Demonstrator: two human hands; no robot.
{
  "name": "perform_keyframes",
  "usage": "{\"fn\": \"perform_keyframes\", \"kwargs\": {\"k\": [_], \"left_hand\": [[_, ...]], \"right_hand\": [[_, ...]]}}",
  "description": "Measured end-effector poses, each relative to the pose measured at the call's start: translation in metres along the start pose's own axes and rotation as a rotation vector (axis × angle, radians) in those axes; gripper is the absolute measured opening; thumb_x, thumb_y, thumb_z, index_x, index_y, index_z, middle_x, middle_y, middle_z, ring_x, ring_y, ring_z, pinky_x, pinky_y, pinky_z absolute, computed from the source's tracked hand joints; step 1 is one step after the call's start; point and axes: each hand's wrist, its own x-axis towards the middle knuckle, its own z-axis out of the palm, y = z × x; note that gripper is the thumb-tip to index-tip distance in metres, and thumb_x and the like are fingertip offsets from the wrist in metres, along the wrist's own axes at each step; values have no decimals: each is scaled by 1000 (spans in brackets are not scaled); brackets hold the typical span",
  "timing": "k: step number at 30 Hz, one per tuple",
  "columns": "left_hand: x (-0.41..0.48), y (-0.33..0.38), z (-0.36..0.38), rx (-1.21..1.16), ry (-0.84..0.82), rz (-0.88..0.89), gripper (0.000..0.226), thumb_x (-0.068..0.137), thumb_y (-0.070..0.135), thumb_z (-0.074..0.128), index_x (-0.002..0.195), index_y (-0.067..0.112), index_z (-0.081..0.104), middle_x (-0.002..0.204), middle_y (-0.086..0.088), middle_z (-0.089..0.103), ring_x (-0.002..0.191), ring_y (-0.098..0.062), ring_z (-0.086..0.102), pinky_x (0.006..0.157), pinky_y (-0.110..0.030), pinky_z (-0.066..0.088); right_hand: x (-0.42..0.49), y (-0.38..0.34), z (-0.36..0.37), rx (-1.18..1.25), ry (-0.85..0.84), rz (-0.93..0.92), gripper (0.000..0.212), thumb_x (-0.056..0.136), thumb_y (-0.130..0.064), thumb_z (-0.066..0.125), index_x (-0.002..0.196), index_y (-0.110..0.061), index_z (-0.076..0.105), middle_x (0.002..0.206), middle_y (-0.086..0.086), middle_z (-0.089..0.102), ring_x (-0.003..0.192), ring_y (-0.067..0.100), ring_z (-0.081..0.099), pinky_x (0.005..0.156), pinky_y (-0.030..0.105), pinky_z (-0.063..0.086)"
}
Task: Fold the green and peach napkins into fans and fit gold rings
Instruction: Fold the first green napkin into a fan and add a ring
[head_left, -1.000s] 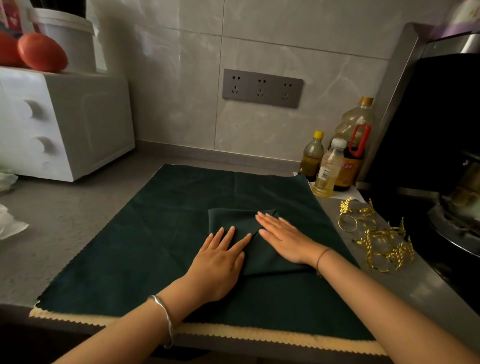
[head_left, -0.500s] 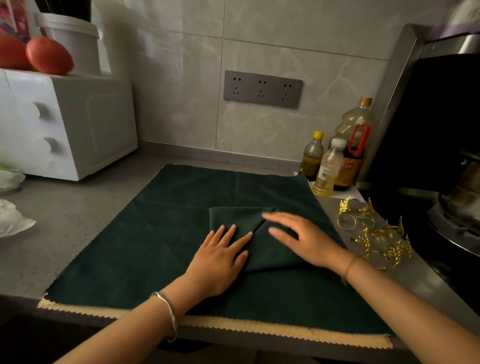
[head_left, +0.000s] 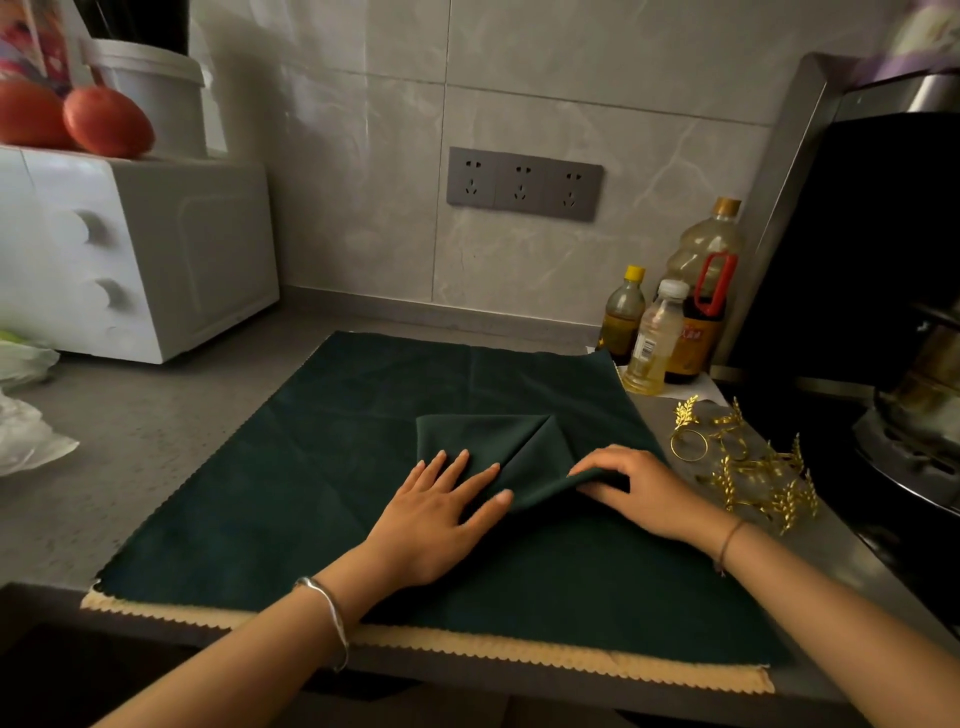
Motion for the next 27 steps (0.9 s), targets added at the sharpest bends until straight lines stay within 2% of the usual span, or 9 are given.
{"fn": "perform_keyframes", "kwargs": {"k": [2,4,6,11,15,18,21,25,27], "left_hand": [[0,-1,-1,21,-15,1,75,80,78,14,147,46,6,158,9,-5,145,-14,-13,115,-31,-12],[1,-2,-2,56,-15,0,68,87,71,21,148,45,5,159,7,-5,145,-15,-13,115,-31,-12],[2,-2,-2,47,-11,0,59,94,63,22,148,45,5,159,6,-5,145,-16,-13,114,-31,-12],[2,-1,-3,-16,-3,0,48,100,49,17,147,43,10,159,6,-1,146,-16,-11,114,-30,-12],[2,-1,-3,-30,-5,1,45,103,40,18,148,41,13,159,6,0,146,-16,-10,115,-29,-11],[5,0,-8,-37,-54,-10,45,104,35,20,148,40,14,160,5,1,146,-17,-9,115,-31,-10],[11,1,-21,-40,-76,-23,46,103,37,25,149,38,20,159,4,11,147,-19,1,117,-33,-1],[37,-8,-35,68,68,-21,49,102,41,26,150,31,22,158,0,15,146,-22,8,117,-34,6],[52,-19,-38,118,88,-61,50,102,42,26,150,29,21,157,-2,19,145,-25,13,117,-36,10]], "right_hand": [[7,2,4,71,42,35,18,89,-26,61,99,-40,61,99,-18,60,97,-3,55,87,14,41],[14,7,8,102,76,79,12,89,-30,60,99,-30,65,100,-12,64,97,2,57,87,22,44],[20,8,12,116,91,112,12,88,-31,61,92,-22,68,92,-7,66,89,7,59,81,24,46],[29,4,22,154,177,162,9,85,-25,68,76,-22,66,76,-2,65,69,4,55,60,7,41],[33,5,27,165,227,191,12,82,-27,71,73,-21,66,69,-4,61,61,4,50,54,7,39],[36,6,30,137,230,201,13,82,-30,71,75,-19,66,66,-5,59,59,3,48,52,8,38],[40,5,29,64,196,204,14,82,-32,70,73,-24,61,64,-6,56,59,4,49,54,11,35],[44,5,27,12,159,225,15,81,-33,70,75,-21,63,64,-4,58,60,7,51,57,17,37],[46,3,25,-14,153,241,17,81,-34,71,76,-20,64,65,-5,58,62,7,52,60,19,39]]}}
